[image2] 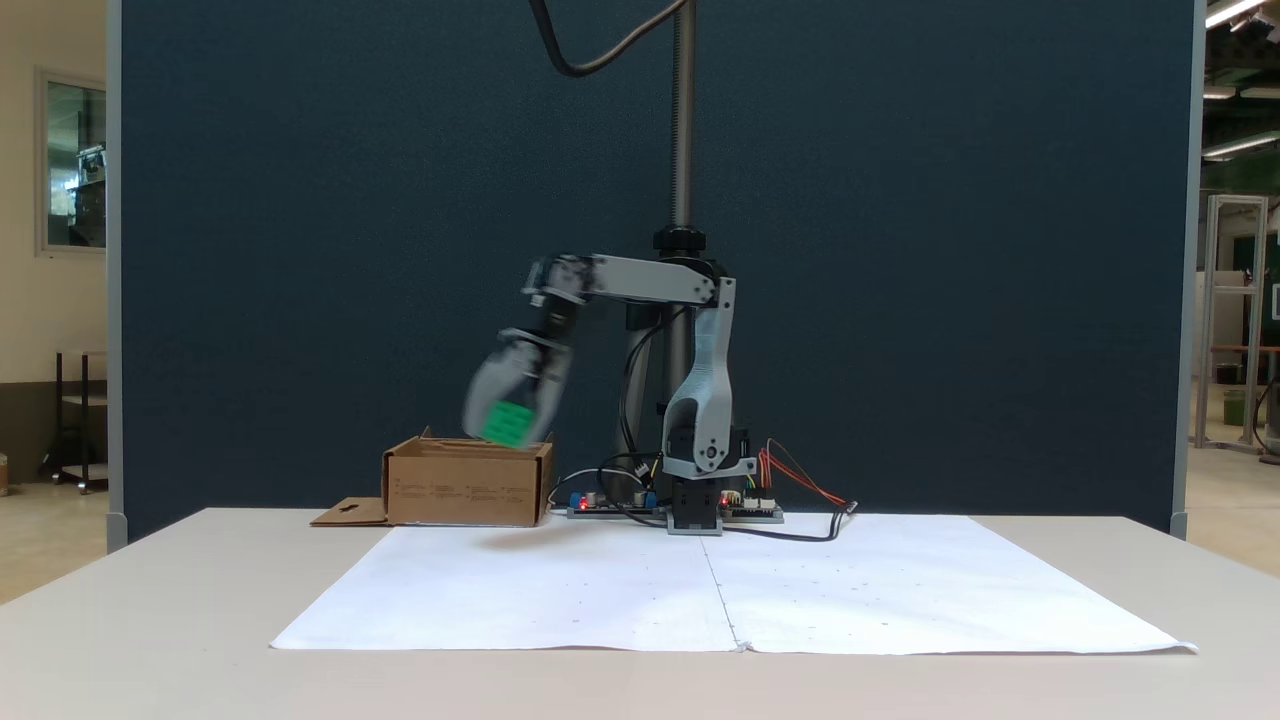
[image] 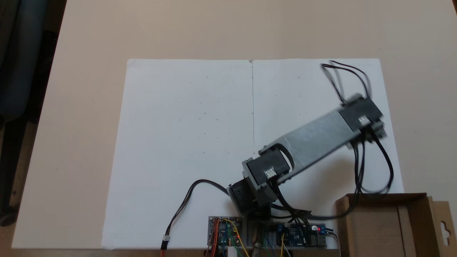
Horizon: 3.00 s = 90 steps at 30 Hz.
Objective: Grasp a green dice and put it in the bin.
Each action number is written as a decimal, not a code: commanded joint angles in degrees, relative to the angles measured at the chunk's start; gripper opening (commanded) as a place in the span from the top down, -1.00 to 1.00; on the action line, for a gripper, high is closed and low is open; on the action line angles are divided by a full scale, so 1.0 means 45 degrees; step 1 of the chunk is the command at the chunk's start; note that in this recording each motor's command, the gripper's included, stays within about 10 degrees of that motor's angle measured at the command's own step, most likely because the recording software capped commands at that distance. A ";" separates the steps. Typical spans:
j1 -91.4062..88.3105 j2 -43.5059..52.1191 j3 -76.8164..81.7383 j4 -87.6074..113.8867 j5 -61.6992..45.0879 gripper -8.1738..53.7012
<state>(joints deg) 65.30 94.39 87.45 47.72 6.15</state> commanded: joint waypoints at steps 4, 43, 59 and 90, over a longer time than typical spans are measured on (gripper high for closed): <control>0.3477 0.0566 -0.0684 -0.0391 -0.2988 0.35; 0.8730 -0.1484 -0.0117 -0.3125 -0.5879 -0.58; 0.2813 0.0957 -0.0215 -0.3027 -0.0840 -0.59; -1.5684 0.3477 0.0684 -0.6426 -0.0547 -0.66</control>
<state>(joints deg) -3.60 107.58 91.05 26.02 -0.62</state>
